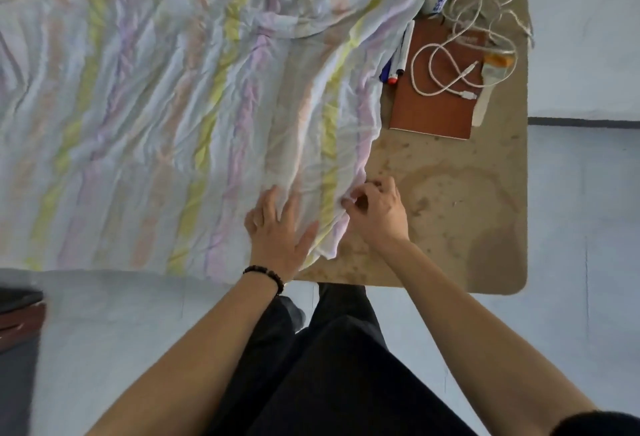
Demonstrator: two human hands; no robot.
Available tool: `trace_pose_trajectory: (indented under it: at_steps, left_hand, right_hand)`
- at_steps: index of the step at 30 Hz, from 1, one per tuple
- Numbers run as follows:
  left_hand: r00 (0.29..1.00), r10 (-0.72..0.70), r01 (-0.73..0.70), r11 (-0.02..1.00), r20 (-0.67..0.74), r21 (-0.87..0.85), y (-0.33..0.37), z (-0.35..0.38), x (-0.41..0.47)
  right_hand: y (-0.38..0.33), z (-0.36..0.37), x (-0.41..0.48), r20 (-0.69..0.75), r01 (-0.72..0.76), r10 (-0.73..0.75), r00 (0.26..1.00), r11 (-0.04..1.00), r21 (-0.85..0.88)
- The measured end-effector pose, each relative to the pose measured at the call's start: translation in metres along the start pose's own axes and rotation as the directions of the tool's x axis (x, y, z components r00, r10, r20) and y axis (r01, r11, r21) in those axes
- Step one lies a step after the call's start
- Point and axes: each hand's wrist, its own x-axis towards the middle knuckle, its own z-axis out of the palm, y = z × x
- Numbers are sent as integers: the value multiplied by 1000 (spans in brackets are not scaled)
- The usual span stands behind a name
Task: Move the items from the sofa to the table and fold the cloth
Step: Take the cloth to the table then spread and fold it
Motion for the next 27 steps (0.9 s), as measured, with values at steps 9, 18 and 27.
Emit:
trace_pose_trajectory:
  at_steps: [9, 18, 27]
  left_hand:
    - [996, 89, -90, 996, -8, -30, 28, -2, -40]
    - [962, -140, 123, 989, -233, -83, 47, 8, -113]
    - [957, -288, 285, 954, -23, -97, 91, 40, -168]
  right_hand:
    - [-4, -17, 2, 271, -138, 15, 963, 887, 440]
    - [3, -64, -37, 527, -560, 200, 826, 187, 807]
    - [66, -92, -74, 454, -380, 142, 880, 782, 493]
